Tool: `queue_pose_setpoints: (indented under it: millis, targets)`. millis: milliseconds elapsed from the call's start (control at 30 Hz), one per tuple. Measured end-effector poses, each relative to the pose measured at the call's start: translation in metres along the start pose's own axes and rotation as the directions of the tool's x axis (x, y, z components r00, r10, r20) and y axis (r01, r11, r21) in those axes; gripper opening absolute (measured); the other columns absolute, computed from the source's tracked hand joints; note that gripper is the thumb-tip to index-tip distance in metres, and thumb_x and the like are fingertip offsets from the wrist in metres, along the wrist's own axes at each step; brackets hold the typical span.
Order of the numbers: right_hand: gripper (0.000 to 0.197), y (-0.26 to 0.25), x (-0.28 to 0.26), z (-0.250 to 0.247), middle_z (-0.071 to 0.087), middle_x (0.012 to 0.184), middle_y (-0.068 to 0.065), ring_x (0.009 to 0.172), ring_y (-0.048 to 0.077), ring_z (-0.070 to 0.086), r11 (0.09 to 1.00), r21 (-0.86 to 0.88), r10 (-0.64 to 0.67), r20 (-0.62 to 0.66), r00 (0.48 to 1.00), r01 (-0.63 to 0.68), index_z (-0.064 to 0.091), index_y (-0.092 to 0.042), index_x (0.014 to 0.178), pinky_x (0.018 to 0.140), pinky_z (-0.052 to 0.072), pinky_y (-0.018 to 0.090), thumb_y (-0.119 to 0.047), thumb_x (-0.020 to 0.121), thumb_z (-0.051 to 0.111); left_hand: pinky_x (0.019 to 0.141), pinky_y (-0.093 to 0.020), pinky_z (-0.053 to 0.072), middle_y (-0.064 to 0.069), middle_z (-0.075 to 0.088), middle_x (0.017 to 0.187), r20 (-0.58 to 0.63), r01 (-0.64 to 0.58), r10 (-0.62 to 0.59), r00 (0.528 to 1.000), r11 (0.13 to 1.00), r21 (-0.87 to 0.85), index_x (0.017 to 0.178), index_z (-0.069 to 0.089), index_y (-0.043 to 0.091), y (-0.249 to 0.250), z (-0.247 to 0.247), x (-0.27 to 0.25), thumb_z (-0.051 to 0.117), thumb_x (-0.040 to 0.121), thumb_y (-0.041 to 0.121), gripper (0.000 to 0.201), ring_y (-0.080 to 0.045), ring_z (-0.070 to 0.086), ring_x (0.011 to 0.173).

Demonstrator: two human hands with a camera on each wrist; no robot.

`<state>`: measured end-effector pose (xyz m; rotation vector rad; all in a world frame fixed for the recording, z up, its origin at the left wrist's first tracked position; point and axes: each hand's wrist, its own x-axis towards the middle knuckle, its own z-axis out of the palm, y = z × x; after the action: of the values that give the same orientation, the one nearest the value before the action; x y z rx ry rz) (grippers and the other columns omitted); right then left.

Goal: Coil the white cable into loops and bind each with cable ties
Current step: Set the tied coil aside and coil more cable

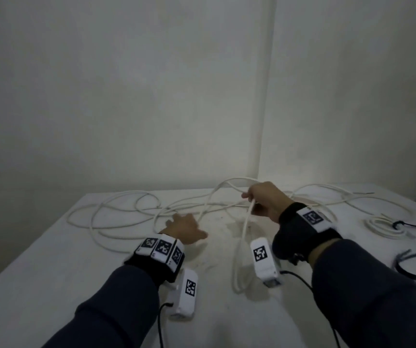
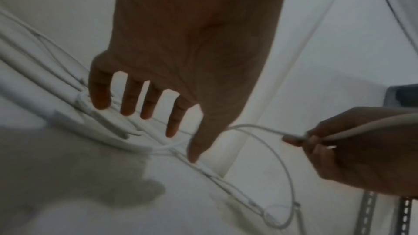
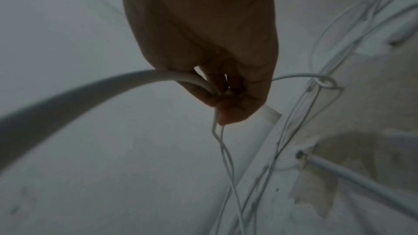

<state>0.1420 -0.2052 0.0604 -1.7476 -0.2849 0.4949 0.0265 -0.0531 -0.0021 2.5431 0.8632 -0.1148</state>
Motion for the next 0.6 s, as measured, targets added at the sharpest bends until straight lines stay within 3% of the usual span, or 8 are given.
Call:
queue_pose_setpoints:
  millis: [67,133,200,267,367,433,533,600]
  targets:
    - [0.021,0.000,0.006,-0.011,0.052,0.068,0.009,0.056,0.016,0.046,0.995,0.100,0.024,0.041,0.999,-0.028,0.054,0.002,0.089,0.044,0.049,0.023,0.005,0.095,0.035,0.110,-0.041,0.028,-0.019,0.023,0.151,-0.052,0.122,-0.116,0.992,0.982,0.144,0.146,0.026,0.013,-0.012,0.006,0.011,0.058,0.091,0.037,0.068,-0.037,0.026,0.138]
    - [0.027,0.001,0.011,-0.019,0.050,0.069,0.011,0.057,0.015,0.045,0.991,0.118,0.059,0.095,0.994,-0.070,0.054,0.003,0.083,0.039,0.046,0.018,0.006,0.096,0.030,0.106,-0.036,0.032,-0.015,0.033,0.145,-0.063,0.131,-0.120,0.991,0.972,0.196,0.142,0.031,0.012,-0.024,0.010,0.025,0.057,0.091,0.030,0.059,-0.033,0.032,0.134]
    - [0.029,0.002,0.014,-0.024,0.048,0.067,0.011,0.054,0.015,0.041,0.999,-0.015,0.051,0.070,0.996,-0.050,0.058,0.004,0.081,0.035,0.038,0.014,0.006,0.096,0.032,0.098,-0.032,0.039,-0.012,0.048,0.137,-0.066,0.073,-0.061,0.996,0.977,0.199,0.130,0.049,0.010,-0.036,0.010,0.040,0.053,0.092,0.022,0.040,-0.028,0.046,0.125]
    - [0.026,0.002,0.018,-0.026,0.048,0.067,0.011,0.051,0.014,0.035,0.990,-0.143,0.011,0.013,1.000,-0.009,0.061,0.008,0.092,0.032,0.028,0.011,0.005,0.094,0.036,0.092,-0.031,0.044,-0.011,0.059,0.127,-0.160,0.037,-0.011,0.987,0.986,0.160,0.117,0.062,0.008,-0.043,0.005,0.052,0.046,0.094,0.016,0.029,-0.026,0.056,0.115]
    - [0.027,0.003,0.022,-0.027,0.047,0.066,0.009,0.048,0.013,0.028,0.956,-0.294,-0.003,-0.016,1.000,-0.002,0.066,0.005,0.096,0.032,0.021,0.011,0.002,0.093,0.039,0.086,-0.035,0.046,-0.013,0.063,0.112,-0.323,-0.014,0.030,0.946,0.999,0.052,0.099,0.065,0.005,-0.043,-0.014,0.059,0.042,0.094,0.017,0.026,-0.030,0.059,0.106]
    - [0.030,0.004,0.023,-0.027,0.046,0.061,0.007,0.047,0.013,0.027,0.934,-0.356,0.004,0.004,1.000,-0.002,0.069,0.002,0.085,0.033,0.020,0.012,0.002,0.090,0.040,0.076,-0.029,0.046,-0.012,0.065,0.096,-0.312,-0.038,0.048,0.949,0.999,0.037,0.083,0.063,0.005,-0.043,-0.024,0.061,0.046,0.093,0.015,0.022,-0.030,0.062,0.101]
    - [0.029,0.004,0.024,-0.031,0.043,0.060,0.005,0.048,0.014,0.026,0.955,-0.294,-0.039,0.025,0.999,0.045,0.069,0.001,0.078,0.036,0.020,0.014,0.000,0.086,0.042,0.085,-0.028,0.044,-0.011,0.062,0.111,-0.272,-0.067,0.080,0.959,0.996,0.056,0.103,0.064,0.006,-0.040,-0.026,0.058,0.053,0.093,0.019,0.020,-0.028,0.057,0.110]
    - [0.024,0.003,0.024,-0.036,0.044,0.062,0.002,0.051,0.013,0.029,0.971,-0.218,-0.096,0.042,0.994,0.103,0.070,-0.003,0.073,0.041,0.023,0.017,-0.011,0.084,0.049,0.080,-0.026,0.046,-0.008,0.065,0.107,-0.218,-0.194,0.158,0.963,0.969,-0.153,0.104,0.065,0.011,-0.029,-0.020,0.054,0.058,0.092,0.024,0.019,-0.023,0.061,0.100]
